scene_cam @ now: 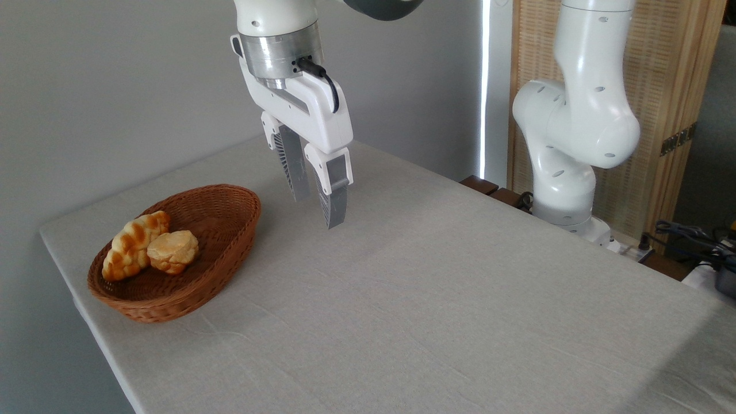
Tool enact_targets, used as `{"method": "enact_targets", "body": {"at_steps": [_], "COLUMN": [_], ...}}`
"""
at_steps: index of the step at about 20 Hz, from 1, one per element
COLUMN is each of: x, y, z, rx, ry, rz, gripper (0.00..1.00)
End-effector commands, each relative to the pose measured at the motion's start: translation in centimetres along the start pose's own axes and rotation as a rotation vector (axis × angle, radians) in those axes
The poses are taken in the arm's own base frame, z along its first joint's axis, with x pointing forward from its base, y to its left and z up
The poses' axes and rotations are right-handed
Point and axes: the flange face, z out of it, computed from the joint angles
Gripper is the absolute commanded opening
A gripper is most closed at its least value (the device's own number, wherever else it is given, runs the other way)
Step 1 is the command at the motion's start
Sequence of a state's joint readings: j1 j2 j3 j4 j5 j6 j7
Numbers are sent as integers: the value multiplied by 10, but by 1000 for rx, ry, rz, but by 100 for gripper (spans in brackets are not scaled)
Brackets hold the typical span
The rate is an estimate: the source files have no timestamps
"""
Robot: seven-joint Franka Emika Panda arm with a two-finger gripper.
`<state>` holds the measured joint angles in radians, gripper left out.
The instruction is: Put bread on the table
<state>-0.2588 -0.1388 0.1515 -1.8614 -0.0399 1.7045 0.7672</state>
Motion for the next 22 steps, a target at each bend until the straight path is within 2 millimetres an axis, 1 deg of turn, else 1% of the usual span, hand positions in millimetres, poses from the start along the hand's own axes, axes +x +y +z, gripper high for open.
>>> {"method": "enact_targets", "body": {"at_steps": [1, 12, 22], "x": [-1, 5, 5], "y": [-1, 2, 1], "z": [-5, 1, 1], "rx": [-6, -12, -12], "ry": [5, -4, -4], "rz": [-11, -6, -6], "gripper": [100, 100, 100]}}
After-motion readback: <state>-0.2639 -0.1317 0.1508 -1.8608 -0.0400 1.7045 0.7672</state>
